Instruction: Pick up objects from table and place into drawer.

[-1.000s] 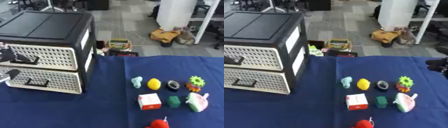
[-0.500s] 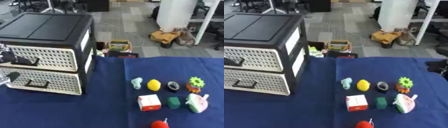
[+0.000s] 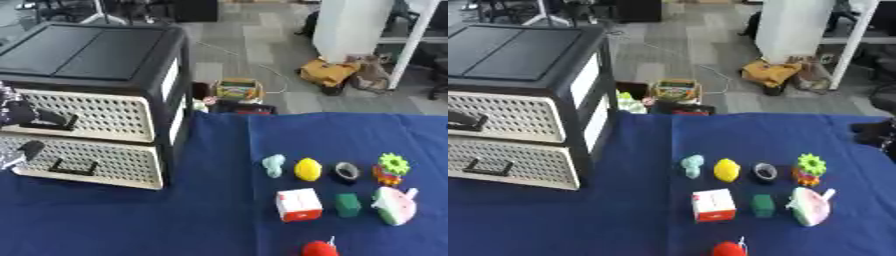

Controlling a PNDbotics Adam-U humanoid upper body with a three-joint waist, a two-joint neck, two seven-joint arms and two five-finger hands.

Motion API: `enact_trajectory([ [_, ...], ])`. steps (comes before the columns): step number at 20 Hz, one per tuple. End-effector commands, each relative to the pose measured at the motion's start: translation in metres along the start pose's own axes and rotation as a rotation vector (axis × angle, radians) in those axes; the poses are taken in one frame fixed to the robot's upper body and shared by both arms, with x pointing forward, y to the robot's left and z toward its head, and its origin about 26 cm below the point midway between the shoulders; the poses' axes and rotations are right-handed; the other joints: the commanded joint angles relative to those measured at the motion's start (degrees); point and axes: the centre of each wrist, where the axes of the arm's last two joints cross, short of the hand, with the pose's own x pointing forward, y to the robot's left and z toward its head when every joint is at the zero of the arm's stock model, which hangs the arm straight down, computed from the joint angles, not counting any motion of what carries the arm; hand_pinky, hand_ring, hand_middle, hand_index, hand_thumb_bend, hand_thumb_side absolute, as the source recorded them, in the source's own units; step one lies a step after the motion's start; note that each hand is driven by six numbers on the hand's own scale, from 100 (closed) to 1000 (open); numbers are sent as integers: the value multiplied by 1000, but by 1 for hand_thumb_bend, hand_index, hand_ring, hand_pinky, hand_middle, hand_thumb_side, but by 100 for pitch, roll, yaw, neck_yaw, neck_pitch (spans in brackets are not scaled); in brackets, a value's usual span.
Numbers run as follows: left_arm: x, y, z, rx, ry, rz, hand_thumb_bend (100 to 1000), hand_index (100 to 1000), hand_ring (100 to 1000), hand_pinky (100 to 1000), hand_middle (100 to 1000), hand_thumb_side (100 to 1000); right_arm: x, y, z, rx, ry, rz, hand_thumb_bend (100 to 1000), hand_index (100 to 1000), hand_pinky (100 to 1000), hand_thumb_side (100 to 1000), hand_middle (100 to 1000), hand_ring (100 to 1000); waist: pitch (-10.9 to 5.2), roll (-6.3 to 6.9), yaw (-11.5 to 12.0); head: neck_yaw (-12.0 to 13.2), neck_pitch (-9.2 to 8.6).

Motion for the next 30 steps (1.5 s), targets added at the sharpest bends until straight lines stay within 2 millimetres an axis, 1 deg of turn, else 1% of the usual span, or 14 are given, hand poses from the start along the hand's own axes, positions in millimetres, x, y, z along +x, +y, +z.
enact_trajectory([
  [1,-7,7,8,-13,22,8,100,838,100,100,100,1000,7,-5,-4,-1,-29,5,100,842,718,1000,446,706,-91,2,-8,11,-80],
  [5,-11,7,12,-34,43,26,100,836,100,100,100,1000,7,-5,-4,0,-32,5,100,843,718,1000,445,706,-68,-3,-9,11,-107],
  [9,-13,8,15,-56,55,25,100,834,100,100,100,1000,7,-4,-4,4,-33,5,100,843,718,1000,445,706,-49,-11,12,4,-97],
  [18,-13,1,12,-114,48,82,100,826,100,100,100,1000,7,-4,-4,7,-33,3,100,844,720,1000,442,705,-32,-25,22,4,-103],
  [23,-14,0,11,-157,36,120,100,749,100,100,100,1000,7,-4,-3,5,-30,1,100,845,721,1000,442,705,-51,-25,29,51,-76],
  [25,-14,-1,11,-167,32,136,100,740,100,100,100,1000,6,-4,-3,3,-28,0,100,845,721,1000,443,705,-66,-23,33,166,-54],
  [28,-13,-2,13,-185,27,157,100,734,100,100,100,1000,6,-4,-2,0,-24,-3,100,845,721,1000,443,706,-92,-18,31,586,-60],
  [30,-13,-3,13,-194,22,167,100,734,100,100,100,1000,5,-4,-2,-1,-23,-5,100,845,721,1000,444,706,-106,-18,31,746,-91],
])
